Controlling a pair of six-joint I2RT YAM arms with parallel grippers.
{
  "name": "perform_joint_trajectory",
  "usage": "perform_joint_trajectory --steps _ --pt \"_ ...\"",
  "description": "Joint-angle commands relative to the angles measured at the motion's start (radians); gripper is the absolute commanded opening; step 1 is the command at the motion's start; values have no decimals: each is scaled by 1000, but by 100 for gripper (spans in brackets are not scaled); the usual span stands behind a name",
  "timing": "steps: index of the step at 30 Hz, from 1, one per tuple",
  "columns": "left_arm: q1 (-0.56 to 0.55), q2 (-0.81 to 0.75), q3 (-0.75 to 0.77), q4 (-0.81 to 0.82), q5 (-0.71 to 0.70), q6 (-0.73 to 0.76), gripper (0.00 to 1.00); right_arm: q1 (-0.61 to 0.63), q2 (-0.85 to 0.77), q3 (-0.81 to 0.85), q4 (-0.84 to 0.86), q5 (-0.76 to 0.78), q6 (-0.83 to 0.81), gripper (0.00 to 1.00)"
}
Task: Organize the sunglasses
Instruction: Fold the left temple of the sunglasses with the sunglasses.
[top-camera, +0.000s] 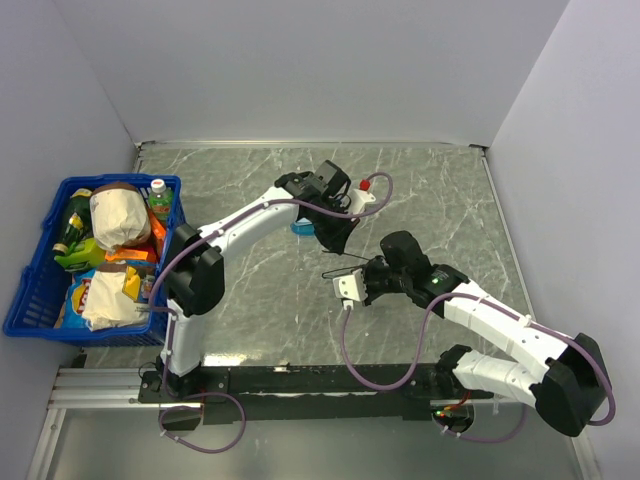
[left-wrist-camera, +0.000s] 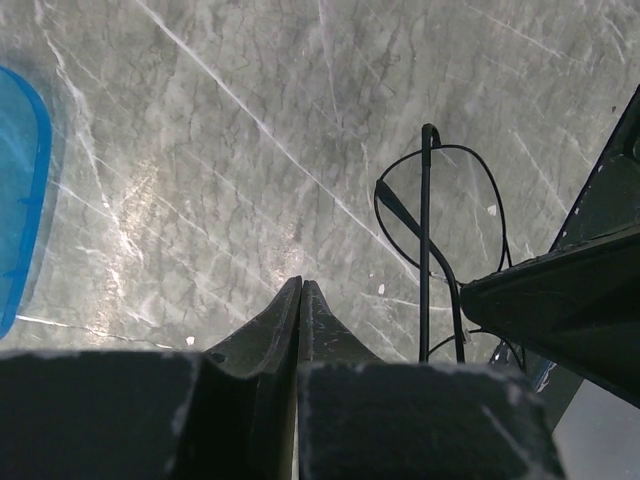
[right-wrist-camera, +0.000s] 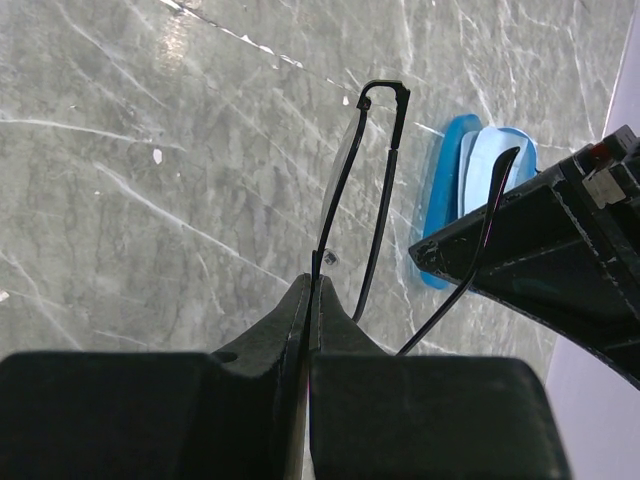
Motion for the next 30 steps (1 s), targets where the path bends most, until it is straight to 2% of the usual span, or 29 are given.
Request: perform_joint_trajectory --steps 1,23,27,29,30 --pt "-7 6 49 -4 28 17 5 -8 10 21 41 9 10 0" --pt "-12 3 52 -6 33 20 6 -13 21 12 81 38 24 0" --pt "-7 -5 51 11 -7 4 11 -13 18 10 77 33 19 0" --pt "-3 -17 46 20 -24 -3 16 -13 18 10 75 32 19 0" --pt "6 -22 42 28 -33 -8 22 -13 18 10 75 32 18 0"
